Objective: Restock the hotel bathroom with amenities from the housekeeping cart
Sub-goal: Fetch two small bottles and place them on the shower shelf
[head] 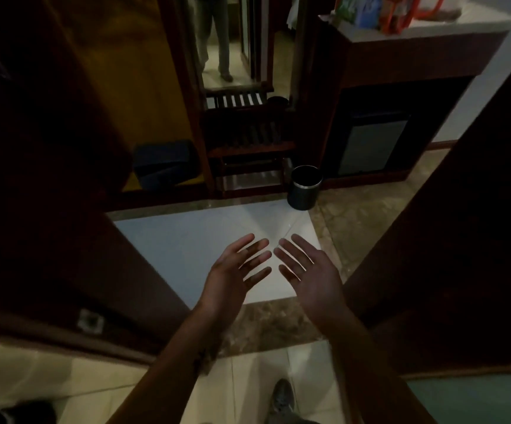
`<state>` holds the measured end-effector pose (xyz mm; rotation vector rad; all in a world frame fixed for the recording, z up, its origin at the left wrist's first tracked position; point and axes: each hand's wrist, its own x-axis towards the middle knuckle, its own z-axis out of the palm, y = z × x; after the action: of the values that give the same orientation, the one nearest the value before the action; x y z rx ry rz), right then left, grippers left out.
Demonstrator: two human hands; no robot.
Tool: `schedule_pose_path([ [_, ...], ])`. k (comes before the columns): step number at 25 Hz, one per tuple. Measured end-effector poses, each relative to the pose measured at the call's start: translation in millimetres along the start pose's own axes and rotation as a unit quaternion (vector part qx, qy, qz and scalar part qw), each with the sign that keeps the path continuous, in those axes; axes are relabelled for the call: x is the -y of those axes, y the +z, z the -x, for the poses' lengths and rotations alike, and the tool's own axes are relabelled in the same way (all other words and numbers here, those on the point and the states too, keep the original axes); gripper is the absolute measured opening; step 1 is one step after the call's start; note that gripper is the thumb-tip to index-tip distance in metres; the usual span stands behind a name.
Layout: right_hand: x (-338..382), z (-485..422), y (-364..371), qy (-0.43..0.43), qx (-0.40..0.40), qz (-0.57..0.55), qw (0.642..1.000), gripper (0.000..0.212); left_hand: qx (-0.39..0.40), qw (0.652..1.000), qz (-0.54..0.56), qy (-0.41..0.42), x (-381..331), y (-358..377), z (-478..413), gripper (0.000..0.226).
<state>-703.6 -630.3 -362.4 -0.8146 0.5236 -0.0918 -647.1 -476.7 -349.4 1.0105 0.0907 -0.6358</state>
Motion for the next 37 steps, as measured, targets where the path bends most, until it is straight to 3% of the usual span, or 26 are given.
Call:
schedule_pose_path([
  [6,70,-116,1,0.012,0.016,0.042,0.999,0.044,-0.016,1.0,0.008,-0.011,-31,38,-127,0.04],
  [12,118,-241,32,0.01,0.011,0.012,1.0,0.042,-0.028,1.0,0.002,-0.006,-77,47,-265,0.04],
  [21,174,-416,165,-0.003,0.034,0.017,0.999,0.04,-0.034,0.998,0.035,0.037,-220,9,-422,0.057],
  [27,161,-517,279,0.083,0.103,0.03,0.991,0.04,-0.109,0.984,0.09,0.105,-310,-52,-469,0.056],
  [32,132,-595,354,0.139,0.17,0.058,0.974,0.04,-0.19,0.964,0.112,0.145,-356,-111,-507,0.041],
  [37,97,-693,450,0.203,0.257,0.099,0.94,0.04,-0.283,0.927,0.138,0.204,-421,-176,-554,0.053],
])
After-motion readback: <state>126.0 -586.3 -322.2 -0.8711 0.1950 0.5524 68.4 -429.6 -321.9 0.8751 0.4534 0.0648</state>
